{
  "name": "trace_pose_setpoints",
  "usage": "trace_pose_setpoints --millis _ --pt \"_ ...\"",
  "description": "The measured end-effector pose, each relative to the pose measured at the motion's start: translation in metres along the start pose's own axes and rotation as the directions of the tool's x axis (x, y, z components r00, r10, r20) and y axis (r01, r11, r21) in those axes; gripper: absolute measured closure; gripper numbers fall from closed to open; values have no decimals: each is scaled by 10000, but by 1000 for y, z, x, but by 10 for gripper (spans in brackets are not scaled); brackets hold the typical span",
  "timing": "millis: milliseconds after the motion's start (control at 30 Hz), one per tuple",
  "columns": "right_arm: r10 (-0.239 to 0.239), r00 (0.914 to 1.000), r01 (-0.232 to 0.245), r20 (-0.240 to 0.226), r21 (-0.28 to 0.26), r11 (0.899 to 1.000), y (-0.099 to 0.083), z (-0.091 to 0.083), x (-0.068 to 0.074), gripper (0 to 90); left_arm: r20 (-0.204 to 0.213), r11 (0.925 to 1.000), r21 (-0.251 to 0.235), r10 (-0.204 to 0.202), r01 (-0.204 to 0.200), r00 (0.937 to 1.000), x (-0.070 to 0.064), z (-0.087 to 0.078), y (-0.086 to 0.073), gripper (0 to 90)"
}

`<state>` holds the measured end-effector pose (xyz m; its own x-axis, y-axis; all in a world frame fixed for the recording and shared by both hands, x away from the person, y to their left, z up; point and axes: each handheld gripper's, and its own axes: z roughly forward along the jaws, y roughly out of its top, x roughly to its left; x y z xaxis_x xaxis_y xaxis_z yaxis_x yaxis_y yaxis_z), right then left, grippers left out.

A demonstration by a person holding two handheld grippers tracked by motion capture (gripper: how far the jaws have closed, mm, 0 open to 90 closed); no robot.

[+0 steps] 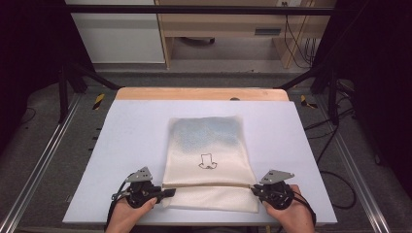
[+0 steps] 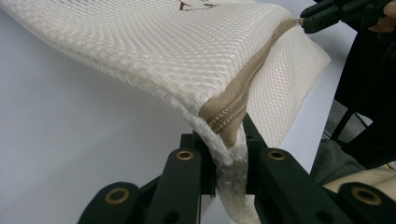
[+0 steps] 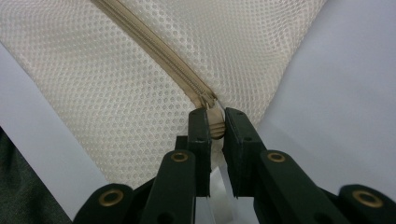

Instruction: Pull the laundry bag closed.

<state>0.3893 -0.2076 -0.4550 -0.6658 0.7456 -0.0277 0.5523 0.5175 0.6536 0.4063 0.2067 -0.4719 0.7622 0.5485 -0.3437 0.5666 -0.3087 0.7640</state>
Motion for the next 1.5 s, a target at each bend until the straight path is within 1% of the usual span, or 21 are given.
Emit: trace_pose_setpoints --millis 100,233,533,633,700,733,767,833,900,967,1033,1067,1100,1133,1200,1233,1267,1333,1400,1433,1500 --pt "-86 10000 86 -47 107 9999 0 1 1 813 -40 10000 4 -59 59 10000 1 0 0 818" --pt "-64 10000 65 -73 127 9999 0 3 1 813 16 9999 49 -135 135 9999 1 -1 -1 813" --pt "26 9999 -24 -134 136 9999 -1 3 1 813 33 9999 64 -144 144 9999 1 -2 -1 803" --pt "51 9999 -49 -156 157 9999 -2 4 1 812 51 9997 57 -231 231 9997 1 -2 -1 789" --pt "56 9997 -51 -231 179 9998 -2 5 2 803 16 9996 39 -295 295 9996 1 -3 -2 762" --pt "73 9995 -66 -304 222 9997 -2 6 2 781 -77 9993 -21 -376 375 9993 1 -5 -2 710" --pt "86 9994 -80 -320 180 9998 -3 7 2 725 -298 9990 -61 -442 441 9986 0 -7 -2 640" --pt "189 9994 -190 -288 -62 9998 0 7 2 583 -776 9986 -266 -486 467 9958 1 -14 -1 488" --pt "278 9995 -283 -145 -313 9991 3 8 4 442 -1102 9979 -465 -509 460 9926 4 -21 1 401" --pt "361 9993 -364 -74 -480 9982 7 8 5 334 -1613 9963 -740 -545 430 9854 6 -28 1 306" --pt "431 9988 -416 217 -676 9968 10 8 8 232 -1972 9962 -804 -484 331 9792 8 -34 2 244" --pt "475 9985 -455 269 -702 9965 12 8 8 202 -2136 9967 -752 -461 306 9758 9 -36 2 213" --pt "722 9972 -708 184 -700 9950 14 8 8 166 -2290 9972 -701 -398 243 9726 9 -37 2 188" --pt "847 9963 -834 152 -702 9940 16 8 8 127 -2451 9980 -623 -295 147 9690 8 -38 2 164" --pt "1101 9939 -1095 72 -584 9923 21 8 8 86 -2735 9989 -471 -104 -26 9618 6 -39 4 132" --pt "1236 9923 -1231 55 -514 9911 25 8 8 71 -2824 9991 -407 6 -126 9593 5 -39 6 121" --pt "1242 9923 -1239 25 -550 9908 29 7 8 73 -2889 9992 -315 135 -236 9573 4 -40 8 111" --pt "1135 9935 -1124 122 -723 9910 39 3 9 75 -3098 9985 -204 421 -509 9499 1 -42 14 100" --pt "1081 9938 -1056 239 -888 9904 50 -1 9 73 -3090 9979 -224 515 -614 9497 -1 -45 21 95" --pt "1022 9942 -989 326 -907 9910 57 -4 9 74 -3119 9973 -236 584 -692 9483 -3 -48 28 95" --pt "854 9945 -794 612 -933 9925 72 -10 9 82 -3263 9963 -224 710 -828 9426 -5 -52 38 95"
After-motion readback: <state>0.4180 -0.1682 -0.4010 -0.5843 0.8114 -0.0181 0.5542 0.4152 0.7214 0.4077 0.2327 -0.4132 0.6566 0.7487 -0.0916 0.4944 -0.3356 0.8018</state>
